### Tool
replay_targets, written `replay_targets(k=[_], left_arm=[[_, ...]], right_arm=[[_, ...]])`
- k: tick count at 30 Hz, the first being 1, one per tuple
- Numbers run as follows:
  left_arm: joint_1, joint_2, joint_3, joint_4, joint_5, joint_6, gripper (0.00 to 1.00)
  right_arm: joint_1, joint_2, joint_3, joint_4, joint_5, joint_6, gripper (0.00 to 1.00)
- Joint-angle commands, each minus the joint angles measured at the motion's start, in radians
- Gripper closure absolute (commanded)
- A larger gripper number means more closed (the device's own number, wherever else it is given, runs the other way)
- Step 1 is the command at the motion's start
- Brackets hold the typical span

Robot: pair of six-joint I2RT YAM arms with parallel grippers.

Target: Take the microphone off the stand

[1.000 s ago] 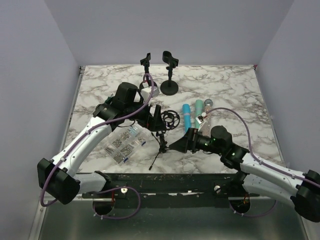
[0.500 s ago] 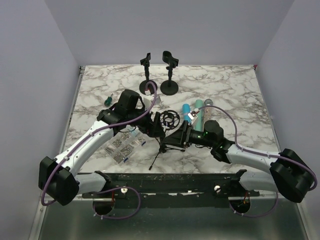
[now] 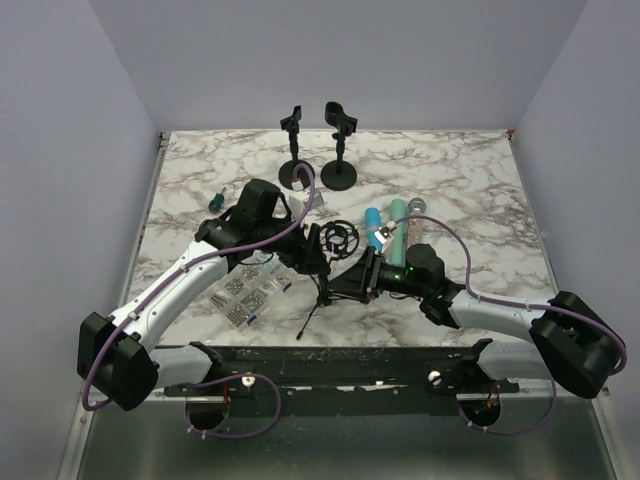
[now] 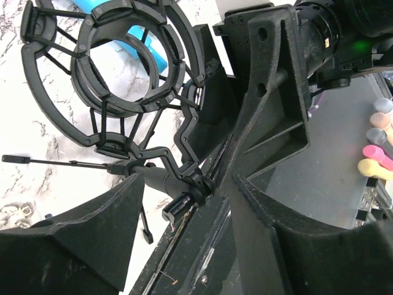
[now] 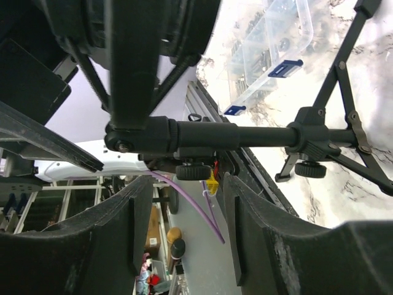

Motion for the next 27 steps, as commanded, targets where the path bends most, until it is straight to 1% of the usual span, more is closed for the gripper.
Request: replay_targets(k=[1,3,9,15,21,24,27], left_arm=[[-0.012,0.011,-0.004,0.019,0.038,0.009,0.44],[-0.015,0.012,-0.004,0.019,0.036,0.009,0.44],[-0.022,0.013,-0.005,0.017,0.026,0.009,0.46],[-0.025,0.019,-0.003,0.013,0.024,0.011,0.49],[-0.029,0.026,-0.002,0.010,0.024,0.012,0.53],[-0.031,0.035,-0.001,0.007,0.022,0.012,0.55],[-0.036,0.043,0.002,0.003,0.019,0.012,0.58]], right_arm=[[-0.003,0.003,-0.022,0.030,-0.011,-0.020,0.45],[-0.003,0.016,-0.016,0.043,-0.013,-0.019,0.46],[-0.003,0.060,-0.007,0.103,-0.029,-0.003,0.54],[-0.004,0.067,-0.018,0.121,-0.032,-0.001,0.59],[-0.001,0.055,-0.001,0.076,-0.018,-0.040,0.64],[0.002,0.043,0.013,0.022,0.007,-0.084,0.73],[0.012,0.030,0.028,-0.053,0.050,-0.136,0.78]])
